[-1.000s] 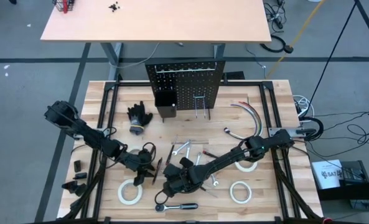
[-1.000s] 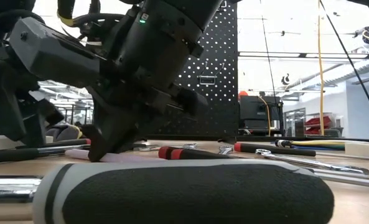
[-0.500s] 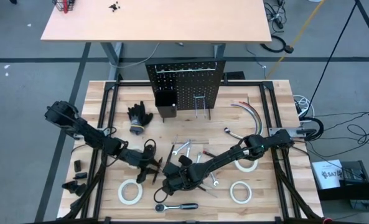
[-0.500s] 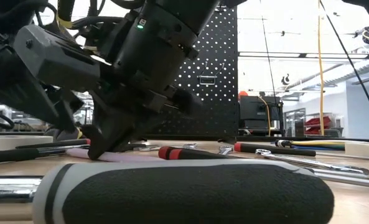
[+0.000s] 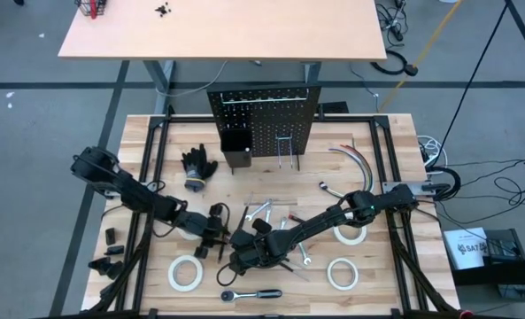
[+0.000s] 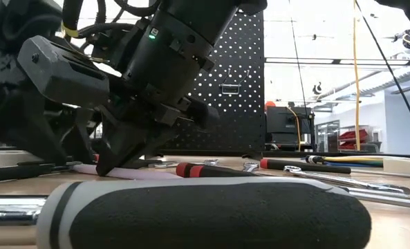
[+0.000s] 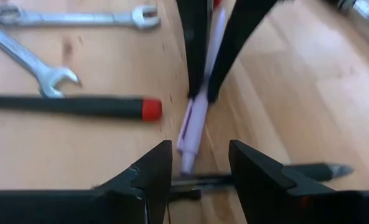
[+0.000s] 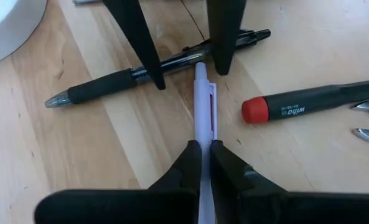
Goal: Hang tools onto peg board
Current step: Put the purple pen into the black bin on the peg board
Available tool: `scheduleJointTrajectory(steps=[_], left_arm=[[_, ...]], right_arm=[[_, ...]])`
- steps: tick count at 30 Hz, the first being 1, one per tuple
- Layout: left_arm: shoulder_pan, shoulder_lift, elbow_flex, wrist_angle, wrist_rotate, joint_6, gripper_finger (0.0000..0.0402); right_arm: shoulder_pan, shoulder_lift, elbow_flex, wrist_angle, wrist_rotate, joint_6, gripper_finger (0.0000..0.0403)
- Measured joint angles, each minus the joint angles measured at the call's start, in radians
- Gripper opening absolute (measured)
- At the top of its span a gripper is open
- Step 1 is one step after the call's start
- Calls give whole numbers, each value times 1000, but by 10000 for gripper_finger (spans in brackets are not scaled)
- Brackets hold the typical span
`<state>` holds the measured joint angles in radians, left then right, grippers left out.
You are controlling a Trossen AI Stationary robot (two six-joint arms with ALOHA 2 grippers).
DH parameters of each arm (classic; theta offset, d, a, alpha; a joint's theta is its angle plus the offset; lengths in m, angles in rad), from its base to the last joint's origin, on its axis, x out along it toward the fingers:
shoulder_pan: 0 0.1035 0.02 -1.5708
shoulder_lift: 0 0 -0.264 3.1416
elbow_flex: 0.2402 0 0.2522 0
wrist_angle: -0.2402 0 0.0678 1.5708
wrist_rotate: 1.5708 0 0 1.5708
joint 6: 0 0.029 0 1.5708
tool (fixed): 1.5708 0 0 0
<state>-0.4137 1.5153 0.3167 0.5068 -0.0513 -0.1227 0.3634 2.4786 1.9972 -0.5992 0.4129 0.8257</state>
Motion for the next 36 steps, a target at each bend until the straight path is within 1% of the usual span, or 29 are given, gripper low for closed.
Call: scheduleJointTrajectory(steps=[5,8,13,18,20,28,36], left_arm=[[0,52,4,23,-2,-53,160],[0,62,4,34,2,-73,146],[1,63,3,27,3,-76,96],[1,64,2,24,20,-83,29],[0,64,2,27,25,-87,9],[0,65,2,24,30,-87,2],[-1,58,1,23,34,-99,1]], right_arm=[[0,0,0,5,1,0,9],[1,0,0,7,1,0,9],[5,0,0,9,4,1,10],[6,0,0,13,-1,1,14],[7,0,0,13,-3,1,22],[7,1,1,9,-4,39,64],[9,1,2,-14,-23,77,72]])
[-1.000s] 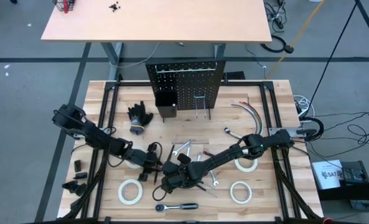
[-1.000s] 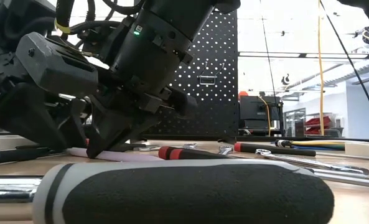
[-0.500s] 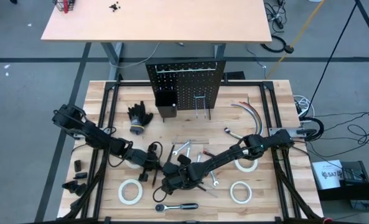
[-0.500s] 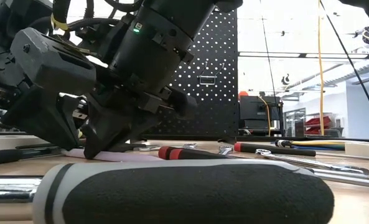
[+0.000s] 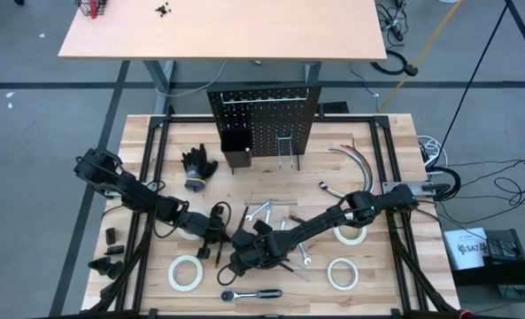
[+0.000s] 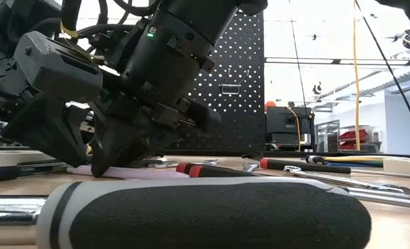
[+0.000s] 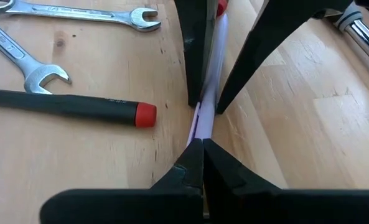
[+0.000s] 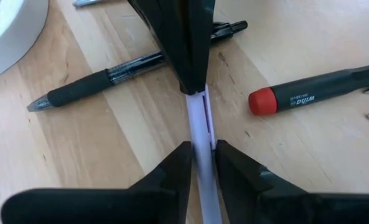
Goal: Hang tools onto peg board
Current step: Put the purple pen into the black bin on the peg board
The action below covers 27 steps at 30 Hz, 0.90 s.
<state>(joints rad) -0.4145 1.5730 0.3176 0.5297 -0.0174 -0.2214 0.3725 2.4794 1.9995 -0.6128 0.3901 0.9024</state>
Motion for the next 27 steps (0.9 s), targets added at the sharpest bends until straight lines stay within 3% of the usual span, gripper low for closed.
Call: scheduleJointTrajectory(steps=[11,27], left_arm=[[0,-113,-5,-11,-2,-9,0],[0,-118,-3,-92,15,-36,0]], right_arm=[[1,-1,0,-4,-22,2,72],[2,-1,0,-6,-23,2,73]])
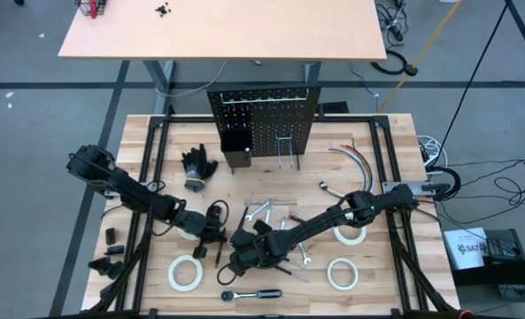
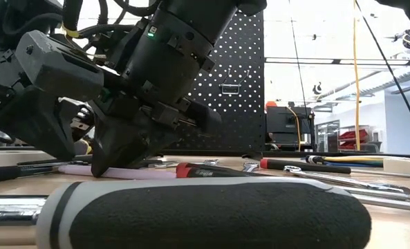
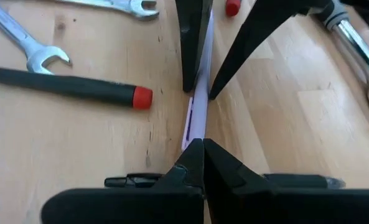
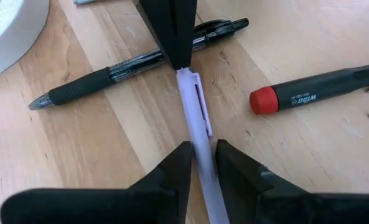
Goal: Hang tools onto peg board
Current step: Put the purple pen into the black bin on the peg board
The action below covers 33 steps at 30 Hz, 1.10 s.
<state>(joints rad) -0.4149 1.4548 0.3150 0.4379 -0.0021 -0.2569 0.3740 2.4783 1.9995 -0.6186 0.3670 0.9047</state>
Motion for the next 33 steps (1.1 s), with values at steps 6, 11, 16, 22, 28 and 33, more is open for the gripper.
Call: scheduleJointTrajectory(steps=[6,11,16,22,28,33], left_arm=[[0,-2,2,-45,0,1,0],[0,-2,2,-48,8,8,0],[0,-2,3,-55,27,13,0],[0,-3,3,-59,35,27,0],[0,-3,3,-60,35,27,0],[0,-3,3,-61,35,27,0]], right_arm=[[0,0,0,0,1,-2,73],[-1,0,0,0,1,-2,73],[-2,-1,0,5,1,-2,73],[-6,-13,-2,9,-14,-57,80],[-16,-19,0,-26,-115,-20,106],[-8,-21,1,-53,-123,-4,108]])
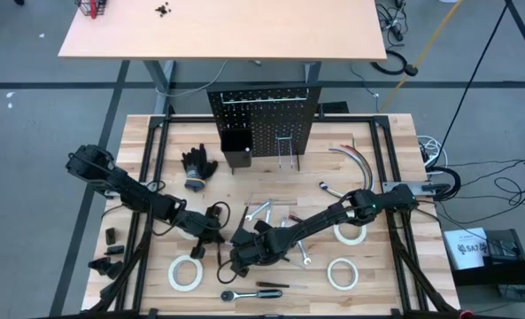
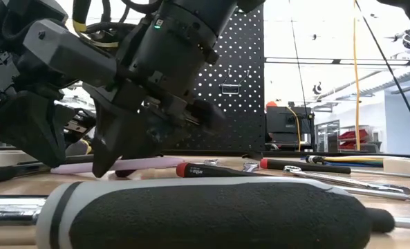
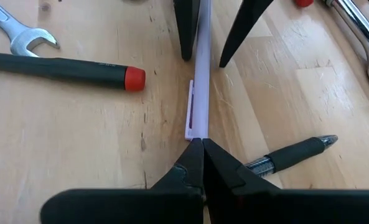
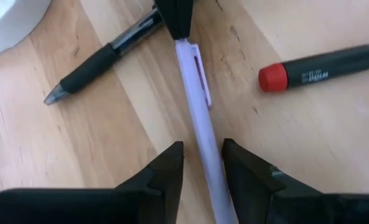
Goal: Hang tools onto peg board
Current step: Put the purple pen into the black bin on the peg board
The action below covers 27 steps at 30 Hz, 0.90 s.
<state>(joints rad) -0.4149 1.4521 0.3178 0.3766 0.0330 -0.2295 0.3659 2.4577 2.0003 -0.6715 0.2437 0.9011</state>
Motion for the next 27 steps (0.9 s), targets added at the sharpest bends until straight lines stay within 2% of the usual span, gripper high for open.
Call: scheduleJointTrajectory(steps=[4,9,13,17,21,27], left_arm=[[0,0,0,-2,0,-1,0],[2,0,0,1,-14,-1,0],[-1,3,-4,16,-4,-24,6],[4,-30,-4,28,-4,-27,33],[20,-129,-4,34,-8,-53,60],[42,-325,-2,39,-8,-84,72]], right_arm=[[5,-1,1,-20,-10,2,84],[10,-1,2,-41,-33,-3,22],[14,-3,2,-37,-16,4,21],[14,-9,11,-60,2,-2,21],[19,-36,15,-128,30,-28,21],[37,-139,16,-192,187,-67,21]])
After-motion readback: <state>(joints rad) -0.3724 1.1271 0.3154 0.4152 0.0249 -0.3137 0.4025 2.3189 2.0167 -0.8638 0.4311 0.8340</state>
